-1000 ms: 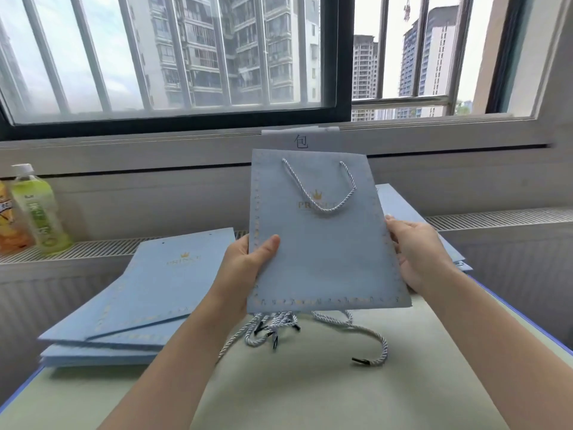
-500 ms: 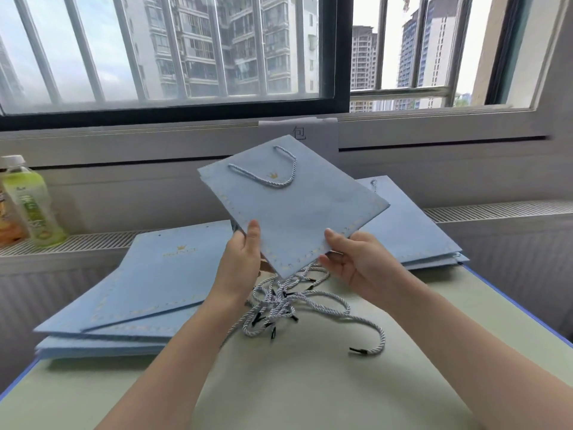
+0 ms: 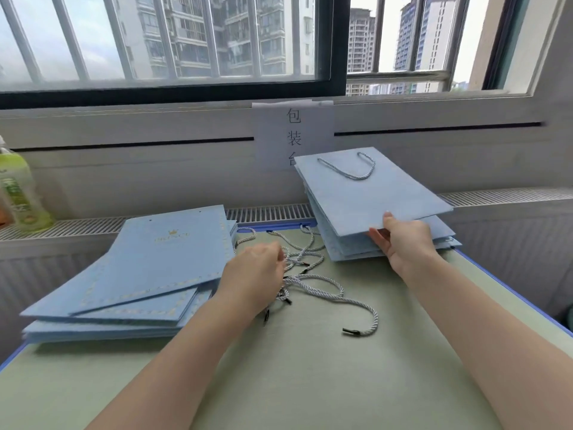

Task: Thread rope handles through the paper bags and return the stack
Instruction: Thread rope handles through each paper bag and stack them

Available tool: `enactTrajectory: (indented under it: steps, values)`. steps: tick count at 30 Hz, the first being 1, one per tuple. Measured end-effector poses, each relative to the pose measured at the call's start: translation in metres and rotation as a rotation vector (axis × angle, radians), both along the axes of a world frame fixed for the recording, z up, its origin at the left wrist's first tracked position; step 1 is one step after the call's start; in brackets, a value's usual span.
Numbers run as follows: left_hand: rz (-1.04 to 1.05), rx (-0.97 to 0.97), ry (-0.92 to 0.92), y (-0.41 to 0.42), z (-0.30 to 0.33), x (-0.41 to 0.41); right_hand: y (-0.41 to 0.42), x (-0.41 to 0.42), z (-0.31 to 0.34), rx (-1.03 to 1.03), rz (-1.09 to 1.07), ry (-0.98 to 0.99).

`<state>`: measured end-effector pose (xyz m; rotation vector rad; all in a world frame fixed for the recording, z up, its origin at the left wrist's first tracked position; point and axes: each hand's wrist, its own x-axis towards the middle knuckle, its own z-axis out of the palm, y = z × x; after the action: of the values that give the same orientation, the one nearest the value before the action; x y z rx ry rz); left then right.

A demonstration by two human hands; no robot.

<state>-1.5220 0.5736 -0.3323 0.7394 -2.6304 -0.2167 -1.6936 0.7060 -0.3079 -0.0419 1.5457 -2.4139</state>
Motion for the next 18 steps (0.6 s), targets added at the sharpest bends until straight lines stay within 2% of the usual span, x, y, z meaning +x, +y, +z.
enactTrajectory:
  steps: [7, 11, 14, 18]
  values:
    - [-0.056, 0.057, 0.008, 0.001, -0.001, -0.001, 0.001, 0.0, -0.004, -0.033, 0.051, -0.038]
    - [-0.071, 0.052, -0.078, 0.001, -0.003, 0.0, 0.001, -0.001, -0.009, 0.205, 0.079, 0.082]
    - [-0.093, 0.072, -0.158, 0.002, -0.003, -0.002, -0.001, 0.002, -0.009, 0.221, 0.086, 0.087]
    - [-0.079, 0.026, -0.179, 0.002, -0.006, -0.004, -0.009, 0.021, -0.002, 0.337, 0.211, 0.311]
